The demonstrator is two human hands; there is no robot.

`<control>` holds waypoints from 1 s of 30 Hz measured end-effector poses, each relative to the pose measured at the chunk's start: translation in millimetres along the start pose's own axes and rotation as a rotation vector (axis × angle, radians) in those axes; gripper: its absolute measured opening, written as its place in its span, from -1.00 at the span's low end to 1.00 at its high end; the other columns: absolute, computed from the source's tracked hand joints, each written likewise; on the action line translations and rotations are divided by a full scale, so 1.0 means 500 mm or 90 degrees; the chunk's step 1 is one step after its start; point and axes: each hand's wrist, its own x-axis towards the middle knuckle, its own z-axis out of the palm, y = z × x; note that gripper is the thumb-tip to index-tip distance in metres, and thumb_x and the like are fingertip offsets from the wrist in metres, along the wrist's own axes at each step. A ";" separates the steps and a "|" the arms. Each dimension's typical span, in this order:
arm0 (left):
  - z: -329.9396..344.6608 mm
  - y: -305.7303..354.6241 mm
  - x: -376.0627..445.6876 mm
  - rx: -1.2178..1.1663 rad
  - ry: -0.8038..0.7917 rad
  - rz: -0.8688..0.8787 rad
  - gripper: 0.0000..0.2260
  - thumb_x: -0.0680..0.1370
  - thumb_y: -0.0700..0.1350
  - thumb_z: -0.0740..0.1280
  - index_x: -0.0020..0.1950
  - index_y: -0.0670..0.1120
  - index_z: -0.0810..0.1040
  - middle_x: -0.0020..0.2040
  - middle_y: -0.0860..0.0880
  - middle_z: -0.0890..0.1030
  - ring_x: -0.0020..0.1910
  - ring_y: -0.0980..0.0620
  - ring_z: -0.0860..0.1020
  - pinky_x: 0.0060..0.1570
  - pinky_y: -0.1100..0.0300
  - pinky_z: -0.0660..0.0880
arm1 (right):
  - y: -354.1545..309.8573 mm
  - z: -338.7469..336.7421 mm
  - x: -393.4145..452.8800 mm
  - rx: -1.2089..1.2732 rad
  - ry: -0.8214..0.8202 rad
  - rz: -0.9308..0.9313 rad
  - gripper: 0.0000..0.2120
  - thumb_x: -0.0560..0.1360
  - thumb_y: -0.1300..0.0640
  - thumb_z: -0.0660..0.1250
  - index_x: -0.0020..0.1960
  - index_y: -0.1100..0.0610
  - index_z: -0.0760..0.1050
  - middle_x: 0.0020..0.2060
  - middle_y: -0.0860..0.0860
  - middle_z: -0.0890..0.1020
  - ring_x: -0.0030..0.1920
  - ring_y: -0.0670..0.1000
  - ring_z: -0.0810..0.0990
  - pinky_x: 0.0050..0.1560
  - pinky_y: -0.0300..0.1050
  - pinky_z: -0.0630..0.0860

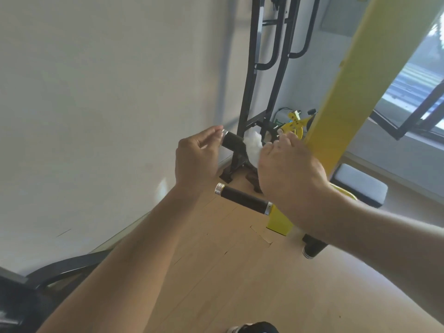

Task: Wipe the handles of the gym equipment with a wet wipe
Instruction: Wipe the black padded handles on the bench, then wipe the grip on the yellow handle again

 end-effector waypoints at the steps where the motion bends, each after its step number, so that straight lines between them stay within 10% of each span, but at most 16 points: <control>1: 0.004 -0.007 -0.009 0.007 0.007 0.005 -0.76 0.59 0.05 0.36 0.23 0.06 0.67 0.16 0.17 0.69 0.18 0.27 0.59 0.25 0.32 0.48 | 0.001 0.009 -0.026 -0.035 0.005 -0.031 -0.55 0.62 0.17 0.00 0.40 0.39 0.31 0.27 0.33 0.53 0.33 0.31 0.44 0.45 0.18 0.25; 5: 0.026 -0.092 -0.081 0.183 -0.034 0.054 -0.54 0.59 0.16 0.27 0.49 0.13 0.39 0.49 0.15 0.42 0.53 0.14 0.26 0.52 0.08 0.21 | 0.008 0.060 -0.158 0.278 0.185 -0.234 -0.60 0.54 0.23 0.13 0.32 0.17 0.54 0.03 0.07 0.73 0.07 0.10 0.69 0.22 0.04 0.55; 9: 0.061 -0.195 -0.212 0.175 -0.031 0.109 -0.57 0.60 0.11 0.29 0.44 0.00 0.45 0.47 0.05 0.44 0.54 0.02 0.28 0.45 -0.14 0.29 | 0.020 0.177 -0.215 0.631 -0.234 -0.088 -0.88 0.59 0.05 0.29 0.06 -0.13 0.56 -0.12 -0.19 0.71 -0.20 -0.21 0.65 -0.23 -0.34 0.49; 14: 0.112 -0.196 -0.293 0.176 -0.019 0.209 -0.81 0.56 -0.06 0.39 0.14 -0.05 0.64 0.18 0.09 0.64 0.35 -0.01 0.49 0.31 -0.11 0.43 | 0.108 0.466 -0.260 0.721 -0.510 0.103 -0.93 0.55 0.13 0.36 -0.10 0.04 0.59 -0.27 -0.07 0.75 -0.24 -0.12 0.73 -0.16 -0.22 0.64; 21: 0.256 -0.097 -0.375 0.189 -0.162 0.067 -0.87 0.54 0.04 0.42 0.07 0.06 0.66 -0.06 0.32 0.64 0.00 0.41 0.56 0.04 0.25 0.54 | 0.231 0.508 -0.246 0.803 -0.027 0.336 -0.78 0.50 0.05 0.31 0.05 0.06 0.67 -0.40 -0.11 0.64 -0.42 -0.13 0.57 -0.44 -0.20 0.41; 30: 0.418 -0.035 -0.496 -0.077 -0.018 -0.253 -0.85 0.57 -0.03 0.41 0.11 -0.01 0.66 -0.01 0.03 0.74 0.02 0.10 0.69 0.05 0.23 0.56 | 0.238 0.483 -0.282 0.776 0.075 -0.107 -0.59 0.56 -0.05 0.31 0.39 -0.06 0.37 -0.04 -0.09 0.53 -0.09 0.01 0.51 -0.16 -0.04 0.49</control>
